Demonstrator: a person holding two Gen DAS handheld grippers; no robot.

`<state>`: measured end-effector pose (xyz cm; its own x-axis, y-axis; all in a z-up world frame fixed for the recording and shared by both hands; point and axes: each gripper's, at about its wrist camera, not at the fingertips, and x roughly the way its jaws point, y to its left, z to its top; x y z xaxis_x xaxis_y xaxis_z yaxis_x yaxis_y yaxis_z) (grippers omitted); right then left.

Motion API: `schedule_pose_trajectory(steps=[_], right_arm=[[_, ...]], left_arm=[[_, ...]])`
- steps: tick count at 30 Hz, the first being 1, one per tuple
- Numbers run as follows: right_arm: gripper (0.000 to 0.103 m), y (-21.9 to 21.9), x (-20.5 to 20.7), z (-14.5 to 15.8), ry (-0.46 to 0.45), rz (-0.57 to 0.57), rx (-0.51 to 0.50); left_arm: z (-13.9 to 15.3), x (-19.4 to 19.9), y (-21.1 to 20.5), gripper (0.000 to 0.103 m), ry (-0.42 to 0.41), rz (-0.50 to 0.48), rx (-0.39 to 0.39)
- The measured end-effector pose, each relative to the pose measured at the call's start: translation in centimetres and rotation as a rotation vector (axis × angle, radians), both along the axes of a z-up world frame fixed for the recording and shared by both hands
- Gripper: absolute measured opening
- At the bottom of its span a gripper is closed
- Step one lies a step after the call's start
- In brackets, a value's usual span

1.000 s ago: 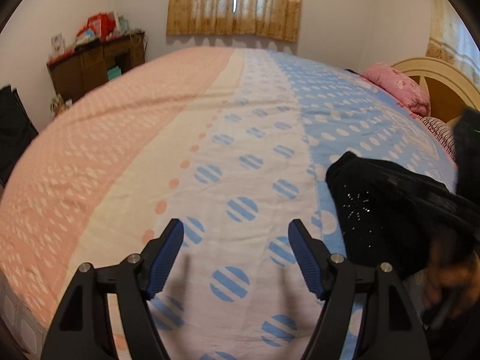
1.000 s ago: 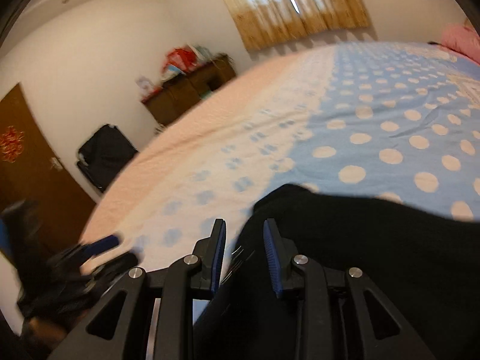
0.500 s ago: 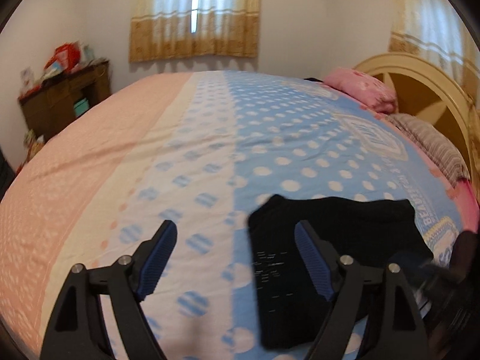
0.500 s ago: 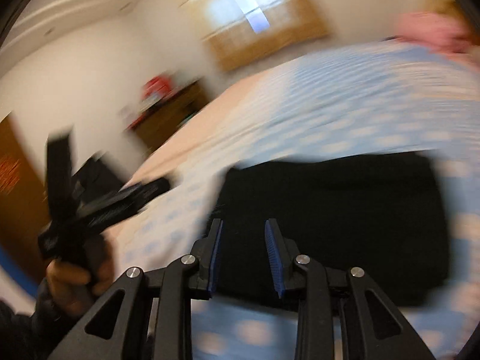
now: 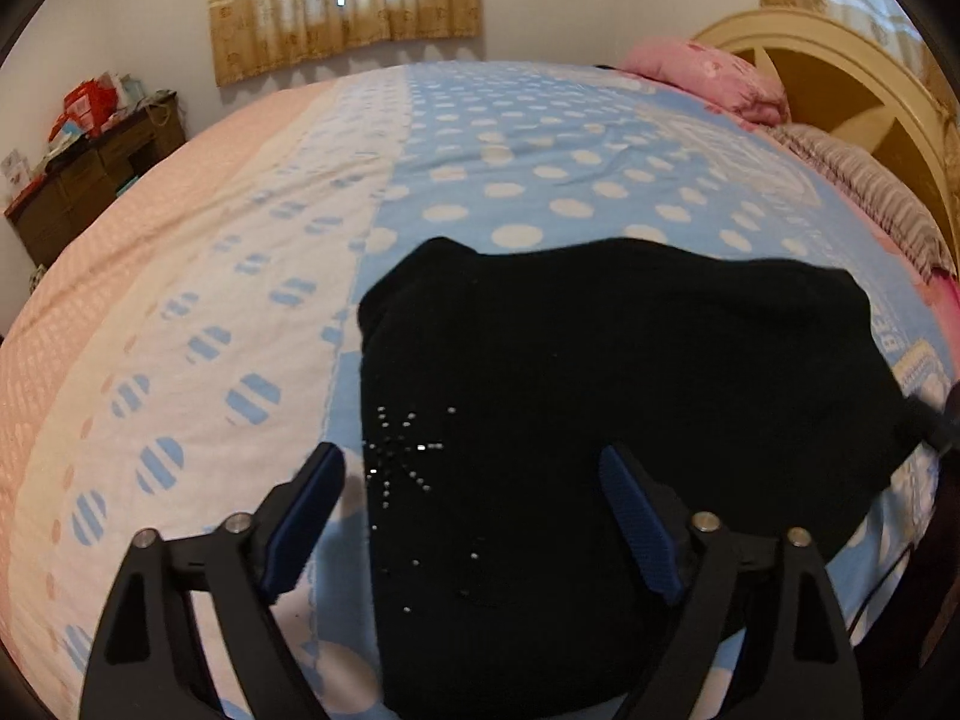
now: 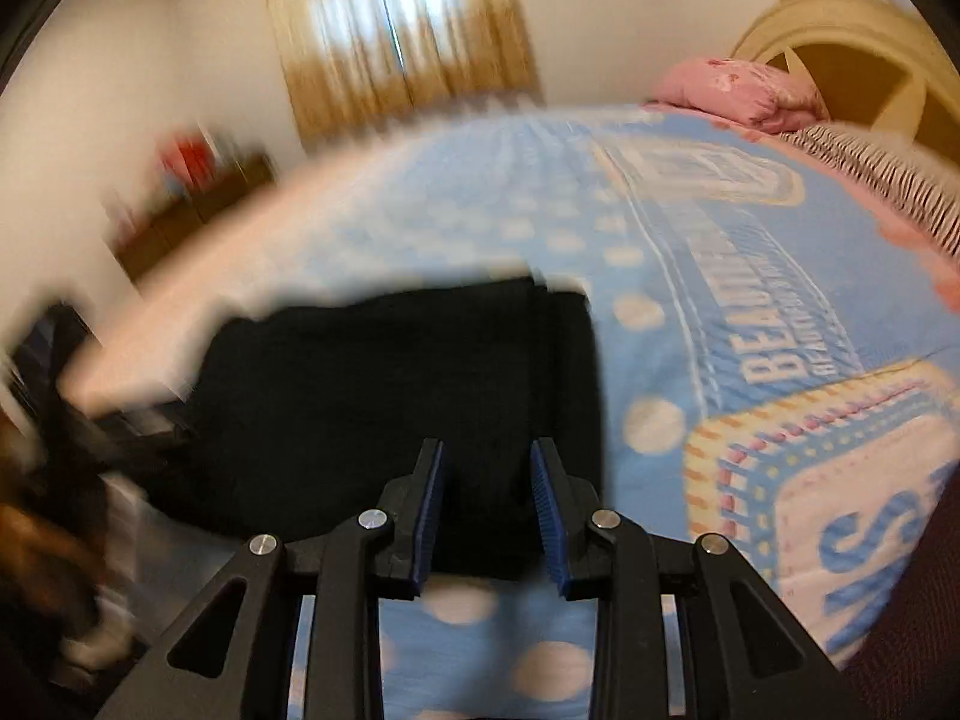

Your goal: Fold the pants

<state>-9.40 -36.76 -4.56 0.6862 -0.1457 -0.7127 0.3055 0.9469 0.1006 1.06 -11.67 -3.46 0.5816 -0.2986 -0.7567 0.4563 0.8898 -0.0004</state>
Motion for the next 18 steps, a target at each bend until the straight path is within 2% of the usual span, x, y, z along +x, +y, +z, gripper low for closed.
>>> schedule_pose_trajectory(steps=[1,2,4,7,8,9,11,14,18], right_arm=[[0.036,-0.2,0.0,-0.7,0.019,-0.011,0.006],[0.04,-0.6,-0.4,-0.7,-0.01,-0.029,0.043],[0.041,-1.7,-0.9,-0.1,-0.016,-0.049,0.111],[0.042,-2.2,-1.7,1.2,-0.065,-0.083,0.108],[0.046,-2.3,-1.9,1.7,-0.097,-0.081,0.12],[0.051,-2.5,-2.0,2.1,-0.132,-0.081,0.14],[0.076,-2.7,-1.6,2.6,-0.173,-0.091,0.157],[0.079,-2.6,-0.1,2.5,-0.192,-0.085,0.151],[0.079,-2.7,1.9,-0.2,-0.115,-0.098,0.164]], left_arm=[[0.0,0.1,0.1,0.096,0.006,0.007,-0.002],[0.1,0.1,0.4,0.096,0.016,0.009,-0.007],[0.4,0.0,0.6,0.096,0.01,0.012,-0.007],[0.8,0.0,0.8,0.096,-0.004,0.017,0.006],[0.8,0.0,0.9,0.096,-0.003,0.016,0.006],[0.8,0.1,0.9,0.096,0.0,0.015,0.004],[0.7,0.3,1.0,0.096,0.013,0.015,0.0],[0.7,0.5,1.0,0.096,0.035,0.009,-0.017],[1.2,0.7,1.1,0.096,0.042,0.0,-0.057]])
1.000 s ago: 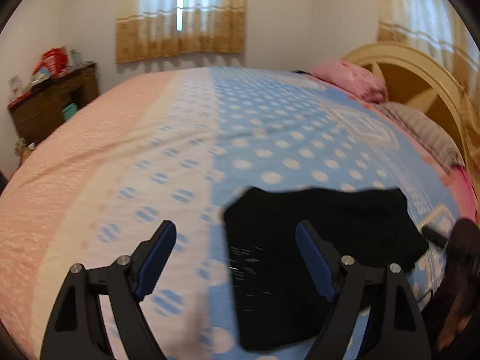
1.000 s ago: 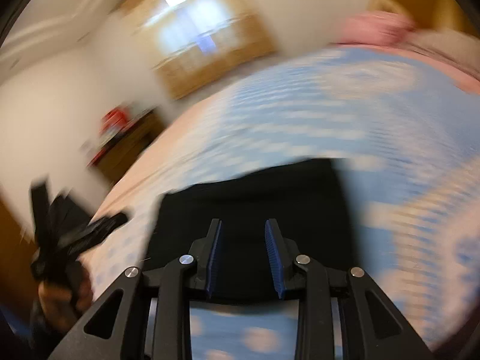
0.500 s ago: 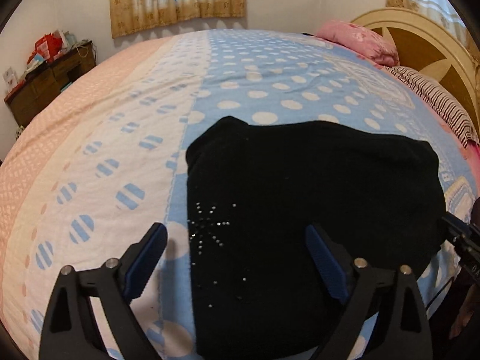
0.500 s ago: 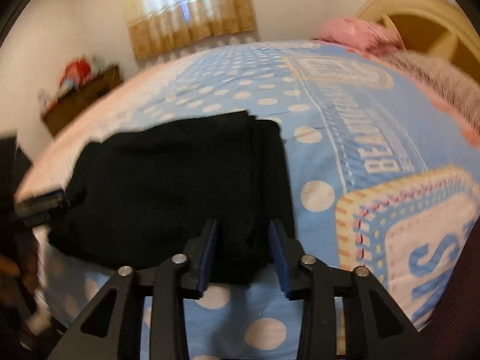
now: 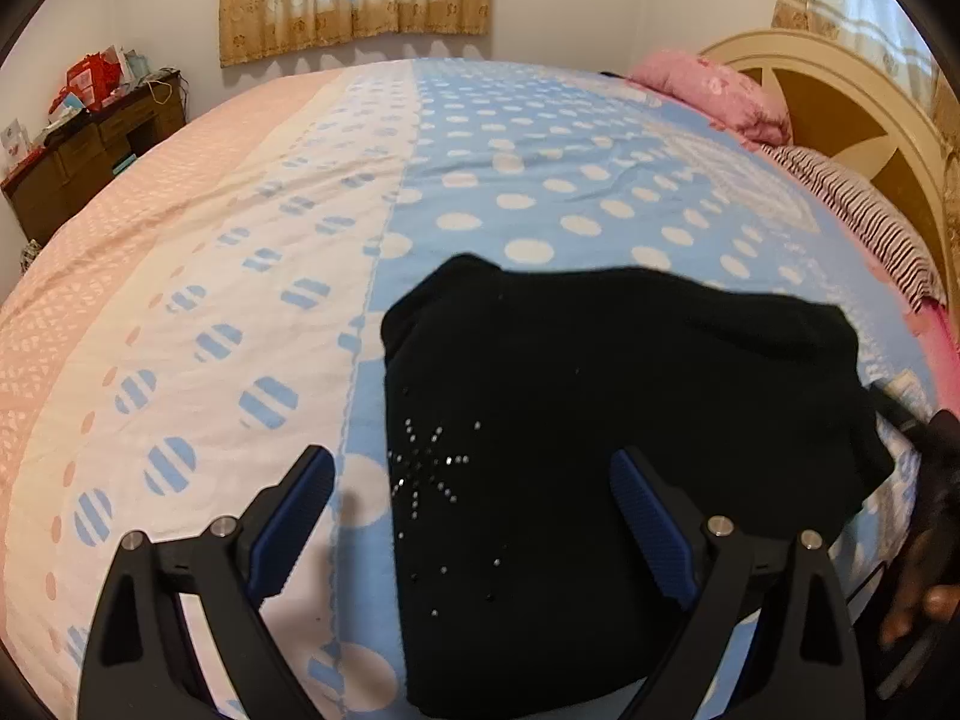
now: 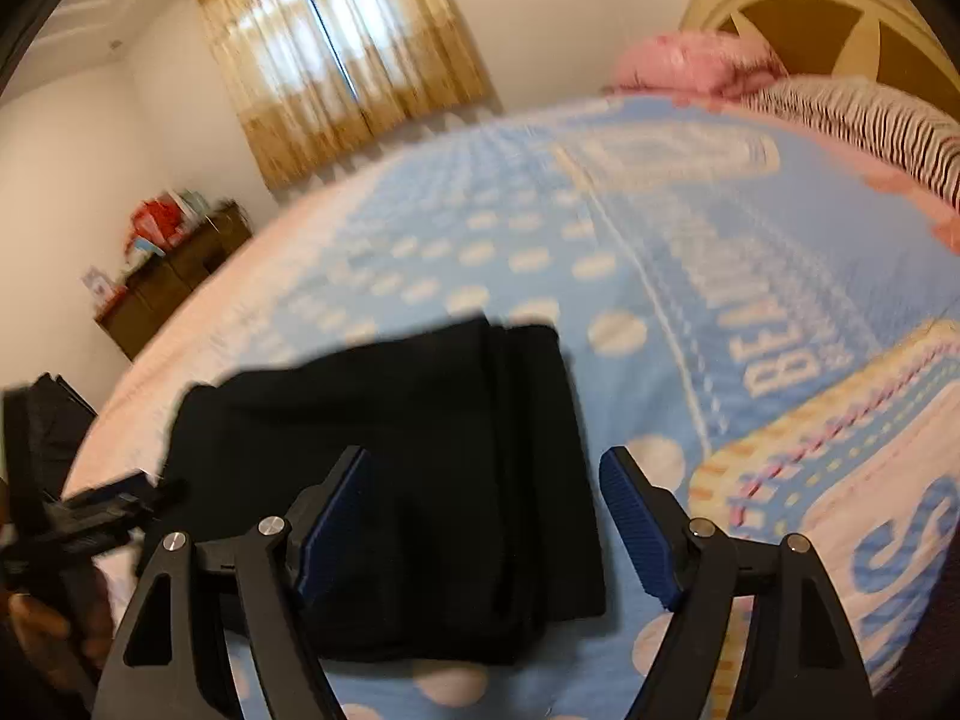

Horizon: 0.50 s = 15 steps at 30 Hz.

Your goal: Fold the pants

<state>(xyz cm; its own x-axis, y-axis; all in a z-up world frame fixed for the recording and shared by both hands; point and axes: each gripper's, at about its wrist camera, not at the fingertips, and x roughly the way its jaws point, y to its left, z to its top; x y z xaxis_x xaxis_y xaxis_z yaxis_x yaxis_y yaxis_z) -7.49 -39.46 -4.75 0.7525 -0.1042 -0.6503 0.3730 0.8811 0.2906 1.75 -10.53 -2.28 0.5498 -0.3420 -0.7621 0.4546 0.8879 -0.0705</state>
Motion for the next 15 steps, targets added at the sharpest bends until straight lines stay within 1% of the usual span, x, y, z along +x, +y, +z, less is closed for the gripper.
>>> schedule_pose_trajectory(steps=[2,4,6,7,9,10,11,12,14,15], right_arm=[[0.079,0.0,0.3,-1.2,0.019,-0.002,0.005],[0.079,0.3,-0.2,-1.6,-0.01,-0.007,-0.015],[0.079,0.8,-0.2,-1.8,-0.013,0.006,-0.017],[0.08,1.0,-0.3,-2.0,-0.013,0.008,-0.021],[0.079,2.0,-0.3,-2.1,0.0,0.036,-0.044],[0.079,2.5,-0.2,-2.1,0.005,0.058,-0.059],[0.074,2.9,-0.2,-2.0,0.004,0.077,-0.064],[0.072,3.1,-0.2,-1.9,0.006,0.081,-0.062],[0.062,2.7,-0.5,-1.9,0.0,0.069,-0.043],[0.061,2.4,-0.7,-2.0,-0.007,0.064,-0.022]], left_arm=[[0.0,0.3,0.0,0.097,0.0,0.007,-0.015],[-0.4,0.8,-0.1,0.098,0.02,0.013,-0.027],[-1.4,1.5,-0.3,0.098,0.092,0.019,-0.041],[-1.9,1.7,-0.1,0.1,0.12,0.035,-0.063],[-1.7,1.3,0.1,0.1,0.11,0.043,-0.093],[-1.7,1.2,0.1,0.1,0.117,0.041,-0.094],[-1.6,1.1,0.2,0.1,0.12,0.039,-0.099],[-1.5,1.0,0.5,0.1,0.13,0.037,-0.12],[-1.5,1.0,1.3,0.1,0.151,0.036,-0.178],[-1.4,0.9,1.7,0.101,0.161,0.038,-0.21]])
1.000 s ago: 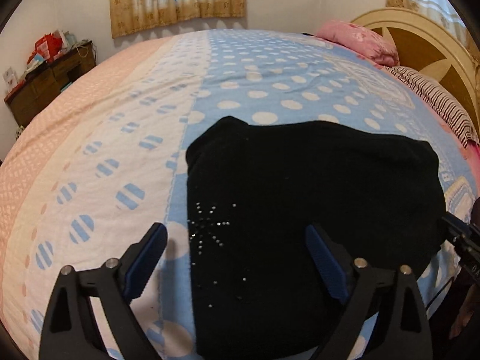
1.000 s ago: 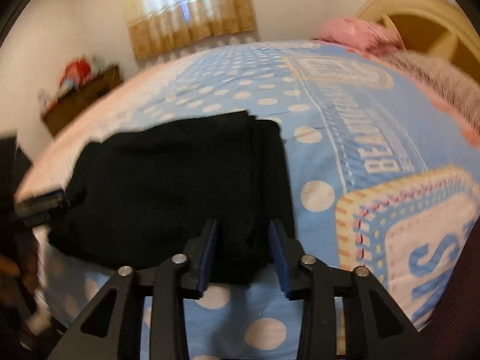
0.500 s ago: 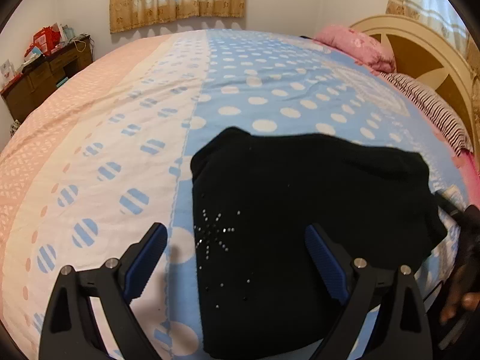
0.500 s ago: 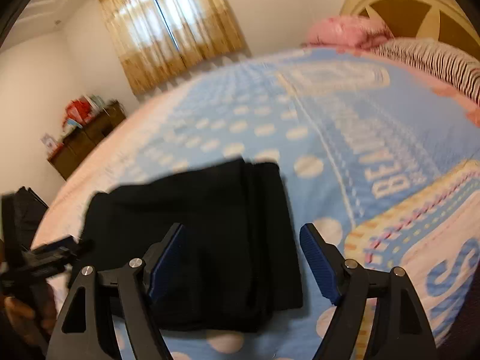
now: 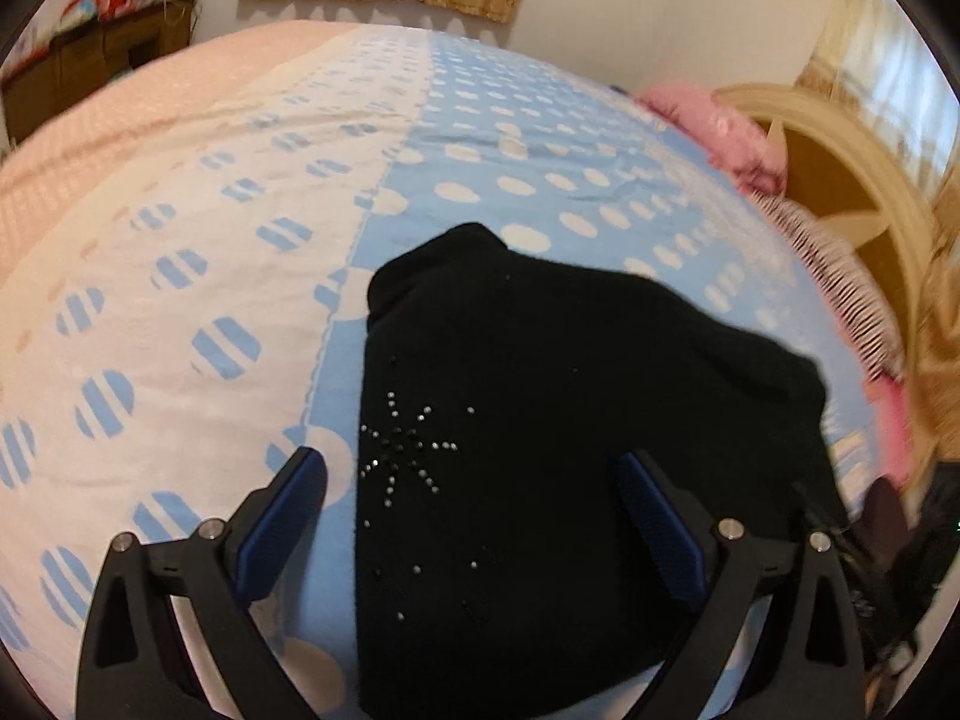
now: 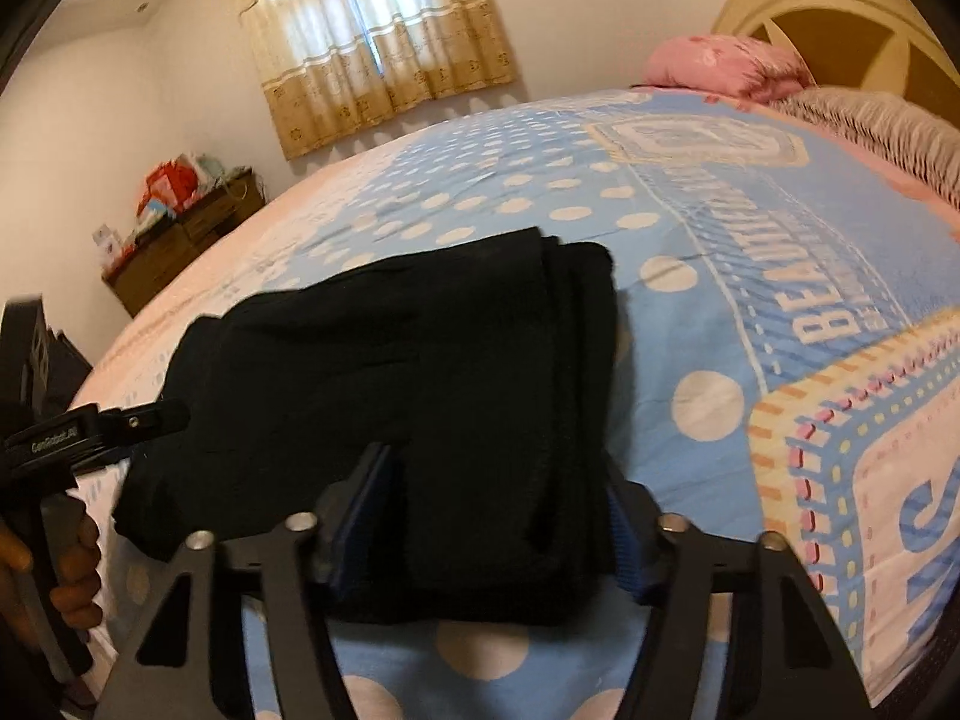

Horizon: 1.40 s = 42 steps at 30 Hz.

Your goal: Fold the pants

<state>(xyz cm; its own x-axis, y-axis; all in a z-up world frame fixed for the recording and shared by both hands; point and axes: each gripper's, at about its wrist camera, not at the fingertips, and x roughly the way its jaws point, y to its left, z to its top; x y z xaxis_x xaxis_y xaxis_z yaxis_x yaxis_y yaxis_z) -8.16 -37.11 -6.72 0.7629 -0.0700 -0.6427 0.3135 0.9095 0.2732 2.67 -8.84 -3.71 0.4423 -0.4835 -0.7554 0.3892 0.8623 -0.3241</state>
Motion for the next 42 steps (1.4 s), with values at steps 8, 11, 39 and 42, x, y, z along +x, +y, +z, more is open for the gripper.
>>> schedule_pose_trajectory(steps=[8,11,39,42], right_arm=[[0.056,0.2,0.0,0.0,0.007,0.006,-0.028],[0.06,-0.7,-0.2,-0.4,-0.02,-0.006,0.033],[0.031,7.2,-1.0,6.9,-0.126,0.101,-0.291],[0.031,8.1,-0.6,7.8,-0.151,0.13,-0.268]], left_arm=[[0.0,0.2,1.3,0.101,0.054,0.038,-0.112],[0.0,0.1,1.4,0.101,0.061,0.041,-0.124],[5.1,-1.2,1.0,0.015,-0.166,0.039,-0.055],[6.0,-0.9,2.7,0.015,-0.183,0.079,-0.06]])
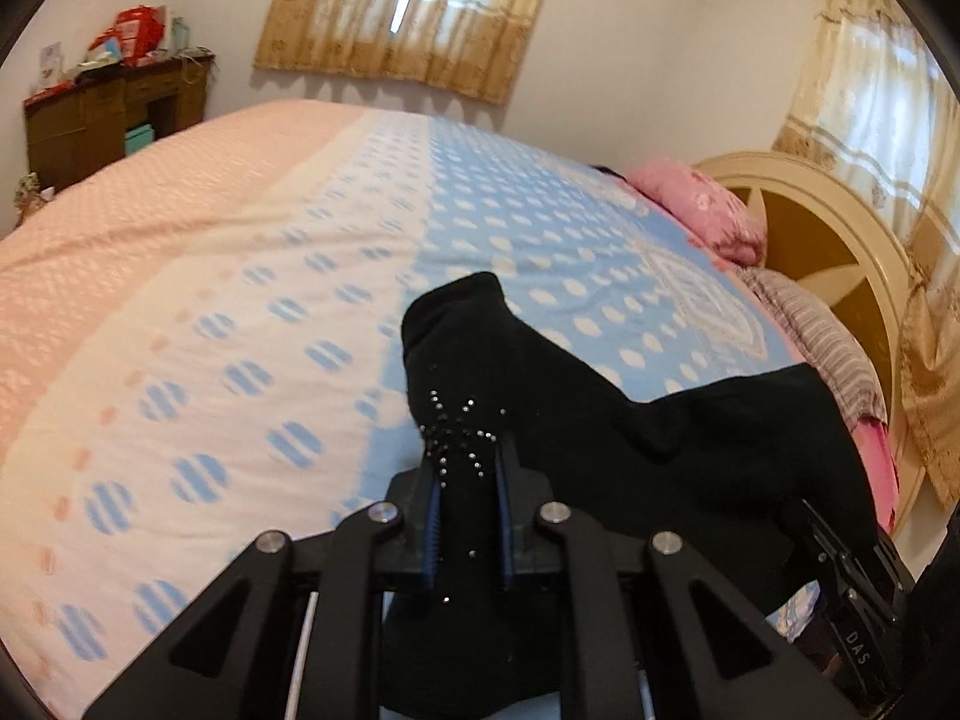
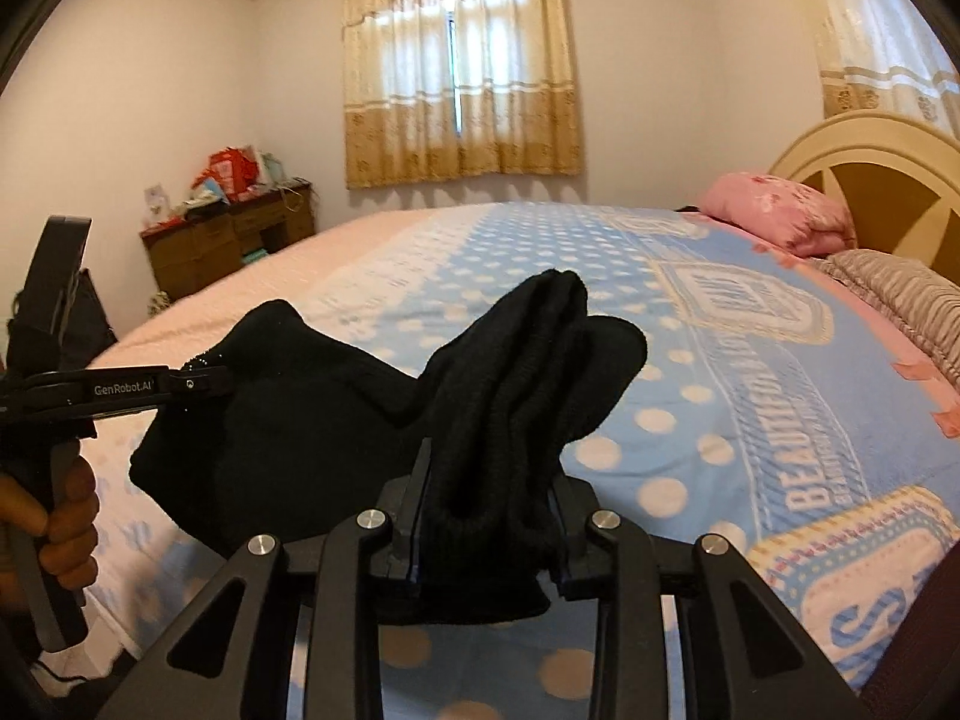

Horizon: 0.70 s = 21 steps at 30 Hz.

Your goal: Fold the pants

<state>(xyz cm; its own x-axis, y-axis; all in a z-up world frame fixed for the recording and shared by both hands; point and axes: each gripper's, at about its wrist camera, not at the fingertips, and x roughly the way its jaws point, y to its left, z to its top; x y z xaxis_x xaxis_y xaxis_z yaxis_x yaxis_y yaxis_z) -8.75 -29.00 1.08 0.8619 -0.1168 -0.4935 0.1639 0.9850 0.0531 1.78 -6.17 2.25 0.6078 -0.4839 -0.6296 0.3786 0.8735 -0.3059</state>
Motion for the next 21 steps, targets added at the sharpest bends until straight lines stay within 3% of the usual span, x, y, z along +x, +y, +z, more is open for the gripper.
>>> schedule_pose_trajectory(steps=[13,21], right_arm=[[0.031,6.7,4.9,1.9,-0.035,0.21,0.007],[0.031,12.8,10.5,3.8,-0.072,0.366,0.017]], left_arm=[[1.5,0.8,7.6,0.015,-0.042,0.187,0.027],[3.0,1.8,13.4,0.015,-0.097,0.34,0.029]])
